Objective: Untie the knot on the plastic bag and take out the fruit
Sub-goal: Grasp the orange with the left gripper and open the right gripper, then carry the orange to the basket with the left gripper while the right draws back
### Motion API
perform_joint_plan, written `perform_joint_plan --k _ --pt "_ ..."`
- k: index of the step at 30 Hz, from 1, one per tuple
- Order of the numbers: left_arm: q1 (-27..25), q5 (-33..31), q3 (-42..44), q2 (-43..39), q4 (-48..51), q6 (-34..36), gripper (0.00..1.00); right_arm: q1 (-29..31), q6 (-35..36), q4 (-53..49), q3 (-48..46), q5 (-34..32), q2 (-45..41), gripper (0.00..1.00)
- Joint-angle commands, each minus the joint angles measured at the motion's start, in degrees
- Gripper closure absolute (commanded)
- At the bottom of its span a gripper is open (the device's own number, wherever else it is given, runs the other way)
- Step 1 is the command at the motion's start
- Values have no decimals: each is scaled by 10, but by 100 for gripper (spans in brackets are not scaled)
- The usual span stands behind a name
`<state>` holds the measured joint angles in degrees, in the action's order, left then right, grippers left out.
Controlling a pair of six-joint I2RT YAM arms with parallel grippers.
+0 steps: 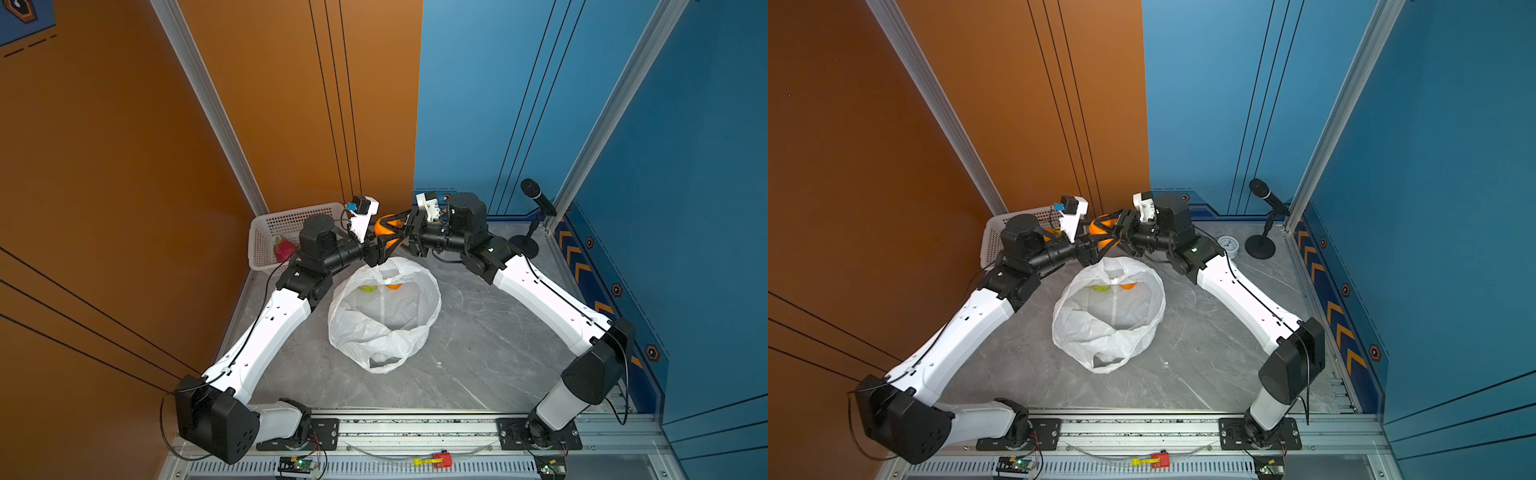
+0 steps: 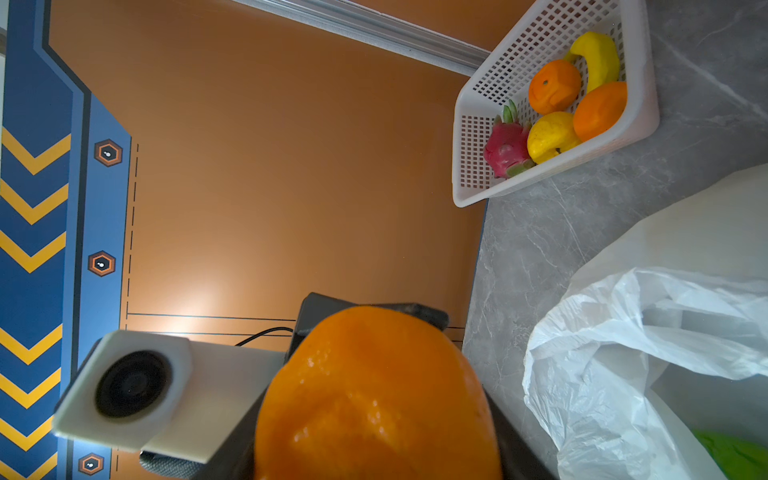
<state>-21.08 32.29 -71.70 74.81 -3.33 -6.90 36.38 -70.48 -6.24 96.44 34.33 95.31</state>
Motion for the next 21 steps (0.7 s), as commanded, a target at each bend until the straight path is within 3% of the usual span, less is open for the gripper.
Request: perform_joint_plan --k 1,7,15,21 --pt "13 -62 -29 12 30 1 44 -13 3 22 21 -8 -3 37" --pt "56 -91 -59 38 46 -26 46 -30 85 21 9 -69 -26 17" --pt "142 -175 -126 112 121 -118 49 -36 262 95 -48 -153 -59 7" --pt "206 -186 -192 210 184 -235 49 -43 356 69 -10 -141 -23 5"
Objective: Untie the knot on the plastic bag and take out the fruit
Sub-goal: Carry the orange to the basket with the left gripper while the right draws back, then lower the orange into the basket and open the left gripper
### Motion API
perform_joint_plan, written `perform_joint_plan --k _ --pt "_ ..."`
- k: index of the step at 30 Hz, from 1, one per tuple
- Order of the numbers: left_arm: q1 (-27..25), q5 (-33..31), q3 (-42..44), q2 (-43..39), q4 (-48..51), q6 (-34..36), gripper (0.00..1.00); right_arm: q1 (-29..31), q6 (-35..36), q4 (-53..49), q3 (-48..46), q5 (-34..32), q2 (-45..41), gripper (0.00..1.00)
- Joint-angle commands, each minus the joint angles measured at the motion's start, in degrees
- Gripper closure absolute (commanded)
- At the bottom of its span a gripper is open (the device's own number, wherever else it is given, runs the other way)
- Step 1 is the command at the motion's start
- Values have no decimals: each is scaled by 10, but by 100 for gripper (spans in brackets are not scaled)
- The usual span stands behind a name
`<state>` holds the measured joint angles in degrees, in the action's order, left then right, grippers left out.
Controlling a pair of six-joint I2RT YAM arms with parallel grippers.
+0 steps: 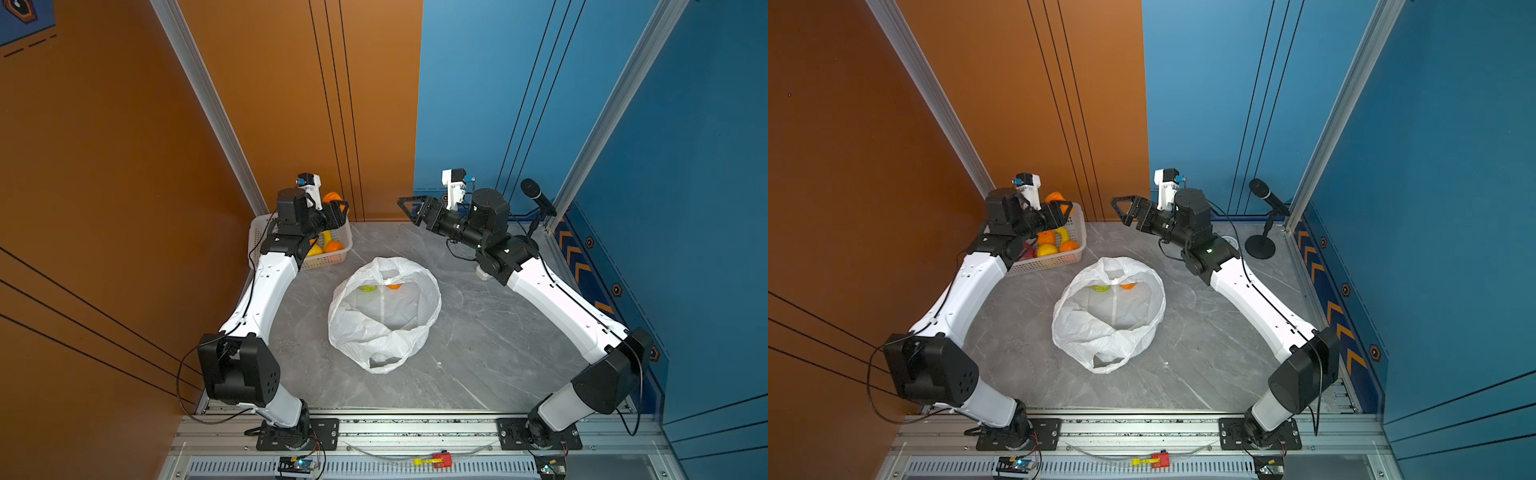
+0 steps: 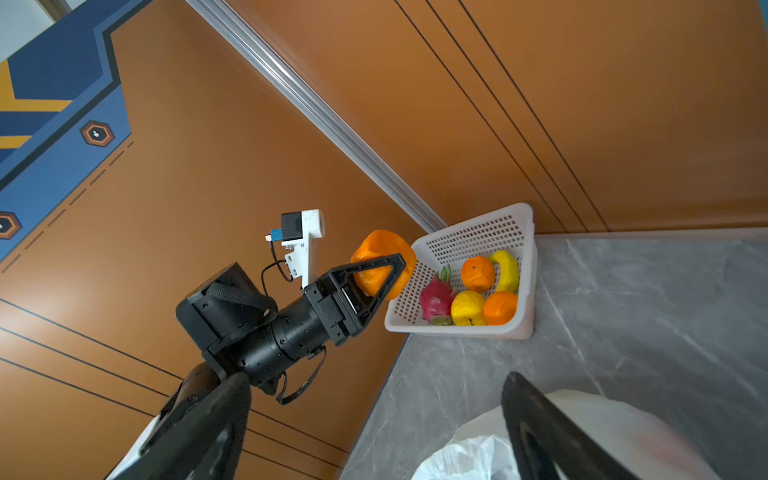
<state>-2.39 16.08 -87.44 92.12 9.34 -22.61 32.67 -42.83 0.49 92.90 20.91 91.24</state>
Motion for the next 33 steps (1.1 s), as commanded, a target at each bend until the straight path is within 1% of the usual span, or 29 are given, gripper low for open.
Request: perform_joint_plan --k 1,5,8,10,13,20,30,33 --pt "27 -23 -53 61 72 -102 50 -7 89 -6 38 0 29 5" --pt "62 -3 -139 170 141 -198 51 -11 138 -48 91 35 67 5" --pt "80 24 -213 254 175 -253 52 -10 176 -96 141 51 98 5" --pt "87 37 -256 303 184 -277 52 -14 185 -114 163 57 117 5" --pt "91 46 -315 366 194 -302 52 -21 177 -109 172 63 131 5" --pt "87 34 -420 473 211 -351 53 -40 153 -97 174 67 147 5" --pt "62 52 -616 630 222 -437 52 -72 140 -96 185 77 159 5" --pt "56 49 -634 650 220 -453 50 -80 136 -97 189 78 162 5"
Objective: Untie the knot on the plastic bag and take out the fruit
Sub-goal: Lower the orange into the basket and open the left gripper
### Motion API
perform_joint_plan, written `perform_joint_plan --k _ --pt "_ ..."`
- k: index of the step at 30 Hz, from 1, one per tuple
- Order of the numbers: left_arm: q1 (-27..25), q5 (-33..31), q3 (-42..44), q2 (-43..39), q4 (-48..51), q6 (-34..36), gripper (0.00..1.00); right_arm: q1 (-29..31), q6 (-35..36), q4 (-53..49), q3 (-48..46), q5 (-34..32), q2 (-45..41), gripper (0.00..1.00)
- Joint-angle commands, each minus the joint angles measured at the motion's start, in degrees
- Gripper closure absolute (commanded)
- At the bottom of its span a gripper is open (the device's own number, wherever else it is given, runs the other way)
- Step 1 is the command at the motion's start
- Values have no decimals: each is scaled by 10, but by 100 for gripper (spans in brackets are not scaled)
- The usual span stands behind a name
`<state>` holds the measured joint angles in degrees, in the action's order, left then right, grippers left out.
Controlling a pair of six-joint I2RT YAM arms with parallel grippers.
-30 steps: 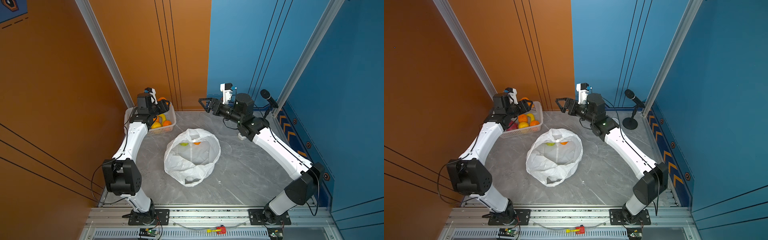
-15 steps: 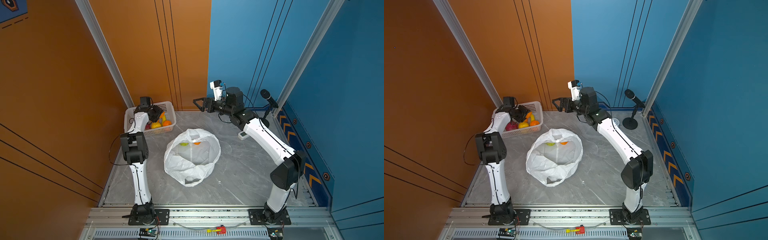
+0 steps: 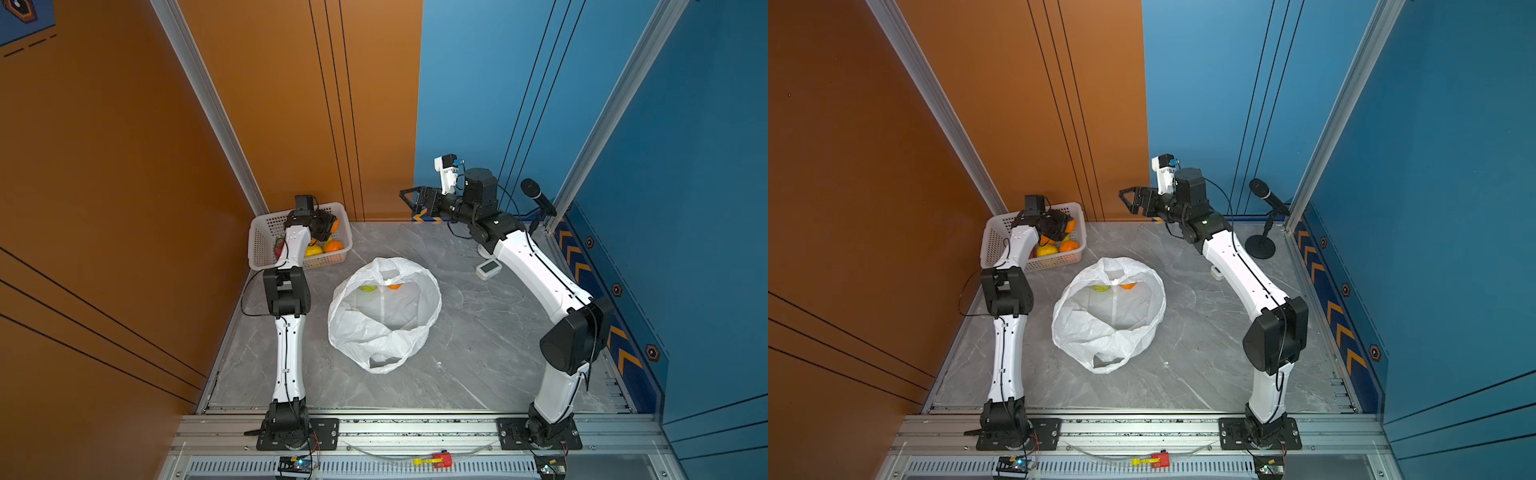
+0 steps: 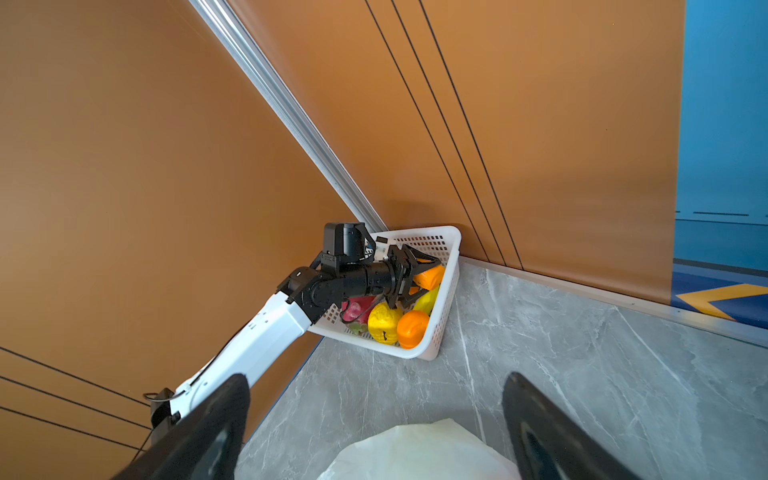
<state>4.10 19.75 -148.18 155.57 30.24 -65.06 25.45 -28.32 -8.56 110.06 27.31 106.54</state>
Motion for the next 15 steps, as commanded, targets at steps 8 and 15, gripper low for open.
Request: perform_joint_plan --k 8,15 --pt "-11 -14 -4 -2 13 -10 27 -17 -9 -8 19 17 5 4" --pt "-8 -21 34 -55 12 15 19 -16 -9 -11 19 25 -1 4"
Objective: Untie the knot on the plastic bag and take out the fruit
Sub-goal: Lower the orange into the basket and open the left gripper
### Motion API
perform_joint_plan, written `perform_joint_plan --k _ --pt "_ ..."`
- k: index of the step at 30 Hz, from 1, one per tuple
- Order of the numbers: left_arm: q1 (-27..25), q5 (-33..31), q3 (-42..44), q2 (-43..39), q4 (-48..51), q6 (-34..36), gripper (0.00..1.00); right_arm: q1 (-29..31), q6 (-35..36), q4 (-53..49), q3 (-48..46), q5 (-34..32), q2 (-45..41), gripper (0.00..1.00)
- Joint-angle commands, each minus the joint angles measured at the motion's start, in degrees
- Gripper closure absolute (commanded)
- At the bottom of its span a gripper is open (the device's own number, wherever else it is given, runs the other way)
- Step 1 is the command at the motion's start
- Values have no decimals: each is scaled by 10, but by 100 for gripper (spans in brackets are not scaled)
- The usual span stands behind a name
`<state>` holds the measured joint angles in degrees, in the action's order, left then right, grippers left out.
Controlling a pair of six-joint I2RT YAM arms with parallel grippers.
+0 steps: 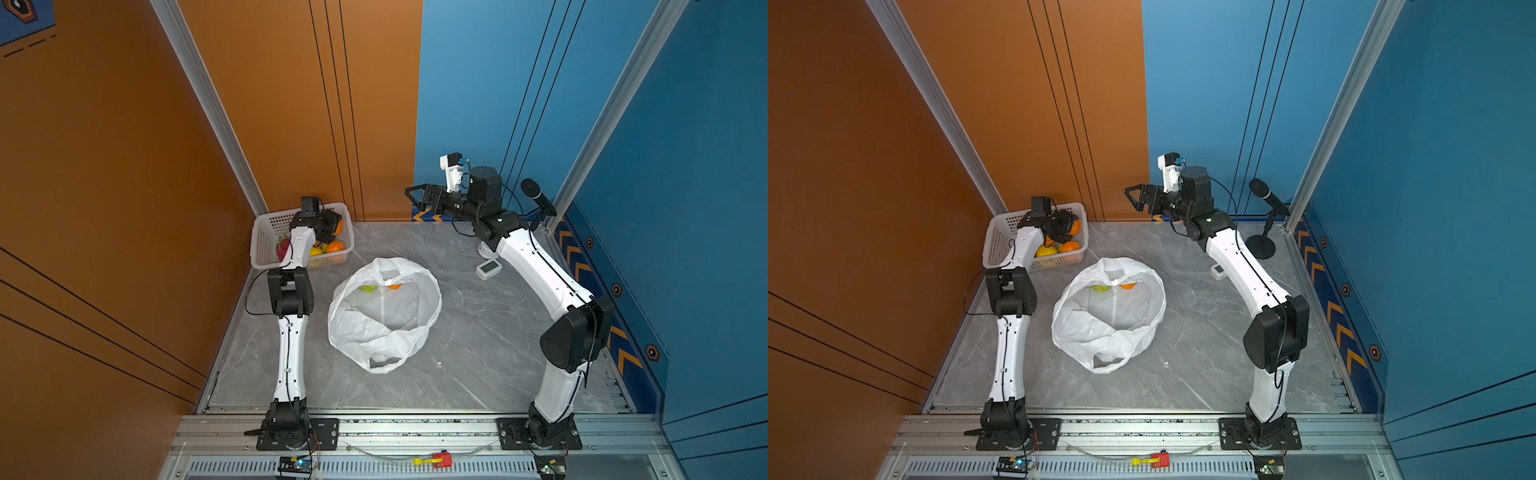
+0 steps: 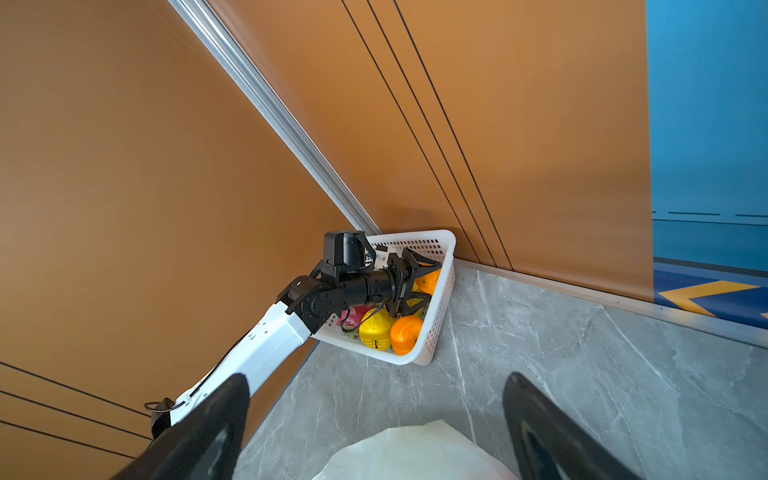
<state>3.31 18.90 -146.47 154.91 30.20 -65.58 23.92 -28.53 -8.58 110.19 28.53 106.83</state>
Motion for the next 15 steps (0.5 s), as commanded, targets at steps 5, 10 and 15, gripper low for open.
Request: perform_joint_plan --k 5,10,15 --pt "2 -12 61 -108 14 51 16 5 -8 -20 11 9 -14 5" --pt "0 -4 123 -182 15 79 15 17 -8 -29 -10 -5 -36 4" --pt "-11 4 197 -272 15 113 15 34 -3 -34 -47 -30 -72 4"
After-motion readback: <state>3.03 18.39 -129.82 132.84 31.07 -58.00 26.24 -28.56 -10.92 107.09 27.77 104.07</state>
